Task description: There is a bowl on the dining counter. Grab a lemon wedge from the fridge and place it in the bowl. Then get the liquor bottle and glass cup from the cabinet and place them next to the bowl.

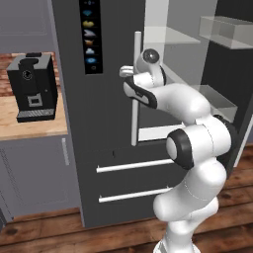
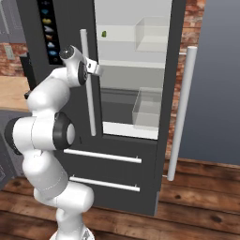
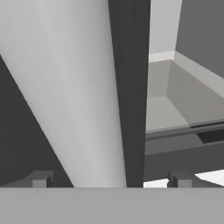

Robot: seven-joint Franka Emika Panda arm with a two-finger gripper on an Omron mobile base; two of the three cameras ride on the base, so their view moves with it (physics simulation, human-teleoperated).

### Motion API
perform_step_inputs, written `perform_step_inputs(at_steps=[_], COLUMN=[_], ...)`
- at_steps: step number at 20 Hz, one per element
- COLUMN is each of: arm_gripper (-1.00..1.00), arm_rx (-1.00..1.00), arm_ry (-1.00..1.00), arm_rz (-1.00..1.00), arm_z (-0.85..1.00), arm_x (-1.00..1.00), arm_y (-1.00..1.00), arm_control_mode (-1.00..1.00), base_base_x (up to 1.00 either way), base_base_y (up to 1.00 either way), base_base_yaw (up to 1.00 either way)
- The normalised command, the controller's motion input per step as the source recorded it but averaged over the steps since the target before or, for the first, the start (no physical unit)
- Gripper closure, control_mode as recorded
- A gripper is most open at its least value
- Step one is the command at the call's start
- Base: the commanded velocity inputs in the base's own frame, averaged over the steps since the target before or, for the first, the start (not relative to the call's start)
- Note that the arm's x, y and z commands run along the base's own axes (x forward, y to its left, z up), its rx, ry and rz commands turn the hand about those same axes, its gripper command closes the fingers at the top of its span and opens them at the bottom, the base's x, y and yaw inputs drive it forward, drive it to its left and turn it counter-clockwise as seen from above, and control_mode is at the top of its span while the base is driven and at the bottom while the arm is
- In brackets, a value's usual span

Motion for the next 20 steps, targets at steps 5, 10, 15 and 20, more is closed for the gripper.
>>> perform_step_inputs(at_steps=[5,10,15,20], arm_gripper=[1.0,1.0,1.0,1.0], arm_rx=[0.0,0.0,0.0,0.0], arm_ry=[0.0,-0.01,-0.02,-0.01], arm_rz=[0.0,0.0,0.02,0.05], arm_z=[-0.32,-0.26,-0.08,0.0], arm_x=[0.33,0.09,-0.28,-0.82], arm_y=[0.06,0.15,0.42,0.51], arm_control_mode=[-1.0,-1.0,-1.0,-1.0], base_base_x=[0.0,0.0,0.0,0.0], base_base_y=[0.0,0.0,0.0,0.0], base_base_yaw=[0.0,0.0,0.0,0.0])
